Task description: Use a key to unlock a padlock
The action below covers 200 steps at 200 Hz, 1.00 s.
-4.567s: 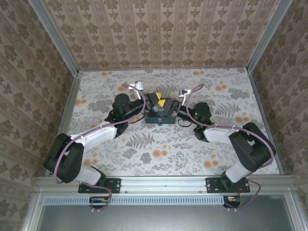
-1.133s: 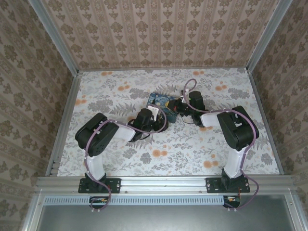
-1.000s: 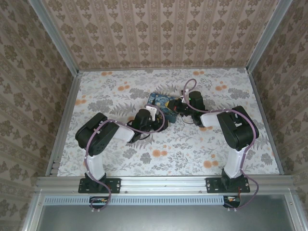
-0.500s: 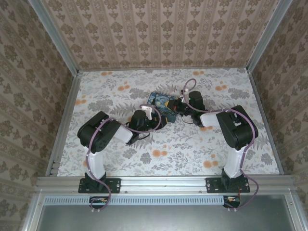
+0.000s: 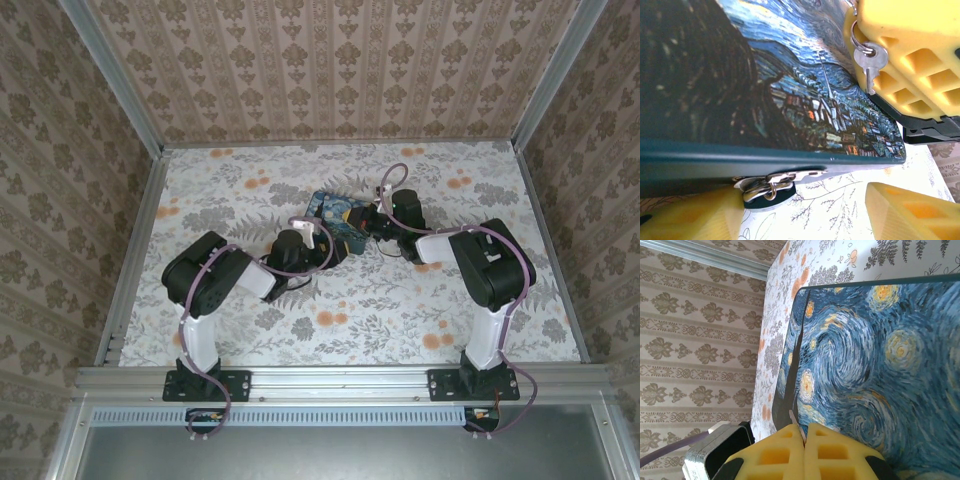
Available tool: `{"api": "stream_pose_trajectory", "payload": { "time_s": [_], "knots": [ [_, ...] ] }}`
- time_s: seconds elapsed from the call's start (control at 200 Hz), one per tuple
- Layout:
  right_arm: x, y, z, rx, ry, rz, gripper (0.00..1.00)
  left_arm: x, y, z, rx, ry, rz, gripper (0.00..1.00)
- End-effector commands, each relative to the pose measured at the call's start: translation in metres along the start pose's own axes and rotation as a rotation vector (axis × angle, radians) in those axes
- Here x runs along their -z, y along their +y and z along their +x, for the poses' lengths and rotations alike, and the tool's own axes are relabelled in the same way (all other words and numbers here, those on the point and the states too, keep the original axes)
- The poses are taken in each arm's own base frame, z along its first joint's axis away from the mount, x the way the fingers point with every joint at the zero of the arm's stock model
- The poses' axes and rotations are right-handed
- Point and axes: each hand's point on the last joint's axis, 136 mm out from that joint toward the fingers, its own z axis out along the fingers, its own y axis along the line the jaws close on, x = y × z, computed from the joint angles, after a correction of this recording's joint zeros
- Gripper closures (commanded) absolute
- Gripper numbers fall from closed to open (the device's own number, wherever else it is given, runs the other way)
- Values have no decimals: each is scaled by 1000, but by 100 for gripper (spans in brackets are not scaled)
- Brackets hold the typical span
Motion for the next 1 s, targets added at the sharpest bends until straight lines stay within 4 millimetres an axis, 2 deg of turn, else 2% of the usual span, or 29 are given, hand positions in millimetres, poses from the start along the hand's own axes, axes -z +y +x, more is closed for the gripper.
{"api": "stream_pose_trajectory", "payload": {
  "time_s": [0.0,0.09,0.18,0.395,0.66,0.825,0.995],
  "knots": [
    [-5,-31,17,-65,44,73,100,6,-14,-8,16,-47,69,36],
    [-5,-31,18,-69,47,70,100,11,-23,-11,18,-67,92,36],
    [-6,-32,18,-69,49,71,100,11,-24,-8,16,-62,89,36],
    [-6,-33,18,-74,48,73,100,5,-13,0,47,-66,82,37],
    [-6,-34,19,-75,50,74,100,6,-12,3,63,-88,74,37],
    [-6,-34,19,-77,48,73,100,0,-2,5,97,-98,48,37],
    [-7,-34,20,-77,49,73,100,-2,-3,6,97,-106,43,37]
  ]
}}
